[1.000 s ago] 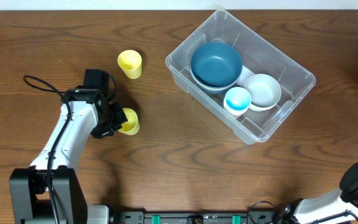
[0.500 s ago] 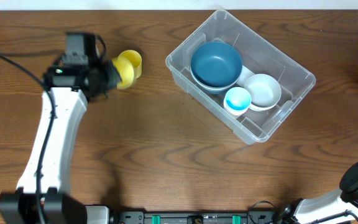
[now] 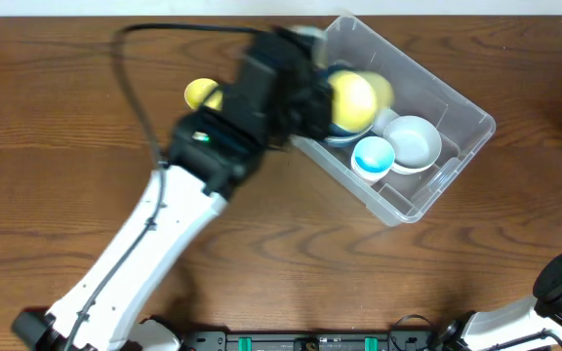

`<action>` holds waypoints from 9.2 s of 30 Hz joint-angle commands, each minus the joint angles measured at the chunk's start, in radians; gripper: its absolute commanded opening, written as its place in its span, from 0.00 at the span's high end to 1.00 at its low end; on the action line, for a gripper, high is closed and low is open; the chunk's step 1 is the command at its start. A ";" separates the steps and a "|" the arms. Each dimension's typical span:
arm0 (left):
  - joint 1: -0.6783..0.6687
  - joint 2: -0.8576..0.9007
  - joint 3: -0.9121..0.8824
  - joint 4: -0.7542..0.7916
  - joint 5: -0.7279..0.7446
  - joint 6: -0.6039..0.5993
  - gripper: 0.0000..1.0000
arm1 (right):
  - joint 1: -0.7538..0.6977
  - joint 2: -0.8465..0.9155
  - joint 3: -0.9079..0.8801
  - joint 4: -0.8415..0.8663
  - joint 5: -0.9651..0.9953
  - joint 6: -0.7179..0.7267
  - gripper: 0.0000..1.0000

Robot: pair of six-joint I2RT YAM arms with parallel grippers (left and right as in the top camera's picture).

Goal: Pack container
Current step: 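Lift the yellow cup and carry it right into the bin, then lower the yellow cup onto the cup stack and release, then move the left gripper back left to the far yellow cup, then grasp the far yellow cup rim with the left gripper and lift, then carry the yellow cup right into the bin over the cup stack, then lower the yellow cup onto the stack and open the left gripper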

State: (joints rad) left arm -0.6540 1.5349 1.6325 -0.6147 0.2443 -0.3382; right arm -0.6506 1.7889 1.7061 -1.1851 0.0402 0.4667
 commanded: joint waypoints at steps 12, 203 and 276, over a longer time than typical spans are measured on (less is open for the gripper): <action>-0.156 0.271 0.001 0.121 -0.002 0.168 0.94 | -0.005 0.002 -0.005 0.000 0.005 0.011 0.01; 0.244 0.062 0.105 -0.096 0.122 0.260 0.94 | -0.005 0.002 -0.005 0.000 0.005 0.011 0.01; 0.211 0.237 0.104 -0.121 0.103 0.308 0.02 | -0.005 0.002 -0.005 0.000 0.005 0.011 0.01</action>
State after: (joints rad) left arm -0.4980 1.8114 1.7195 -0.7094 0.3584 -0.0326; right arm -0.6506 1.7889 1.7061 -1.1847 0.0406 0.4667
